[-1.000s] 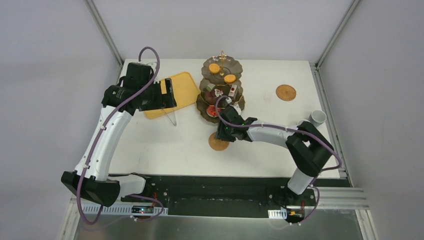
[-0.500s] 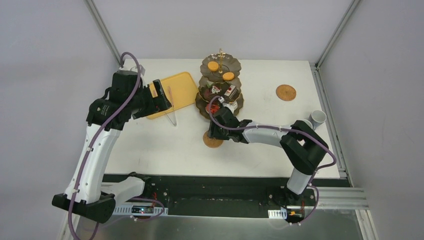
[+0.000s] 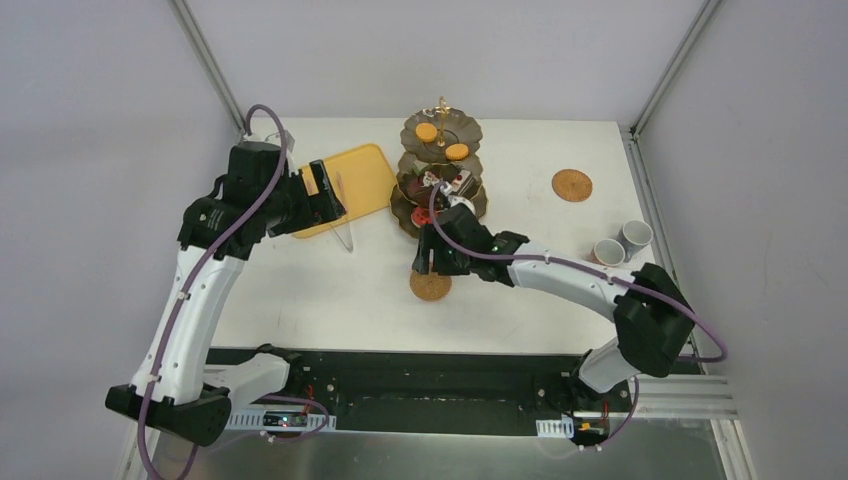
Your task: Serve the afternoon tea
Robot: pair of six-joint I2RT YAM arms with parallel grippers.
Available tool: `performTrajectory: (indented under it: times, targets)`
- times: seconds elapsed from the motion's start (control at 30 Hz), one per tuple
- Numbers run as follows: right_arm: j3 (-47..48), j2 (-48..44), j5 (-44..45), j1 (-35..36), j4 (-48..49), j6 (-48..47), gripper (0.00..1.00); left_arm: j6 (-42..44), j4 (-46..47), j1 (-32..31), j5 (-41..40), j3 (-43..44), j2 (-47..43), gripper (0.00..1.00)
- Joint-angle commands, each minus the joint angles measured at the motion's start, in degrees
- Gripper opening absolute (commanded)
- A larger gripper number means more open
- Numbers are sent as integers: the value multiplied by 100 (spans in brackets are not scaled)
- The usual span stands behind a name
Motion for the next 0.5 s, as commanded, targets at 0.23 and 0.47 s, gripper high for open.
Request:
performTrajectory:
  times: [0.23, 0.47]
  targets:
    - [1451, -1287, 1269, -1376, -2557, -643, 75, 1080, 417, -3, 253, -292, 12, 91]
    - [1841, -1842, 1505, -3747, -4063, -1, 79, 1330, 500, -153, 217, -434, -183, 92]
